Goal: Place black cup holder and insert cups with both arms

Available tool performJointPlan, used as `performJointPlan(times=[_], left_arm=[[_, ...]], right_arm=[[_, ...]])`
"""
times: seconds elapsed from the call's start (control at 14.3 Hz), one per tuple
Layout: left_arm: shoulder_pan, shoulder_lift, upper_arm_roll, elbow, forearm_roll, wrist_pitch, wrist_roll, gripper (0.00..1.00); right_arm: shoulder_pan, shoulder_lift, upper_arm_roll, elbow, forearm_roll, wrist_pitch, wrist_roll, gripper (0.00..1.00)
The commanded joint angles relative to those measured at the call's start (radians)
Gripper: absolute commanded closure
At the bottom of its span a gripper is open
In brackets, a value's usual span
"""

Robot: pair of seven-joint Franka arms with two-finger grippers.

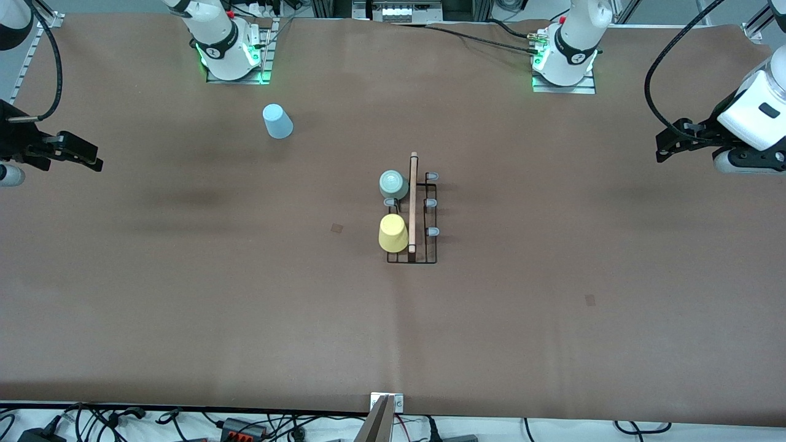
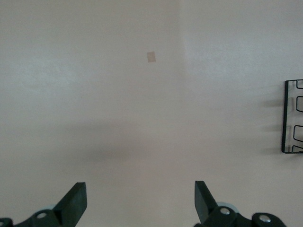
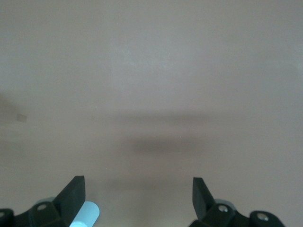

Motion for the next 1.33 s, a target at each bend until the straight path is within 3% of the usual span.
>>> performJointPlan(times=[0.0, 0.42, 0.63, 1.26], left_arm=[[0.004, 0.004, -0.003, 0.021, -0.004, -0.019, 0.018, 0.00], [0.004, 0.004, -0.004, 0.021, -0.007, -0.019, 0.013, 0.00], [0.006, 0.004, 0.003, 0.021, -0.059, -0.017, 0.020, 0.00], [0.007, 0.003, 0.006, 0.018, -0.061, -0.023, 0.020, 0.00]], right_arm=[[0.007, -0.010, -0.007, -0.001, 0.004, 0.021, 0.003, 0.00], [0.004, 0.018, -0.005, 0.021, 0.010, 0.029, -0.003, 0.00], [0.006, 0.050, -0.005, 0.086, 0.017, 0.009, -0.005, 0.00], [0.007, 0.051, -0.005, 0.087, 0.018, -0.009, -0.006, 0.00]])
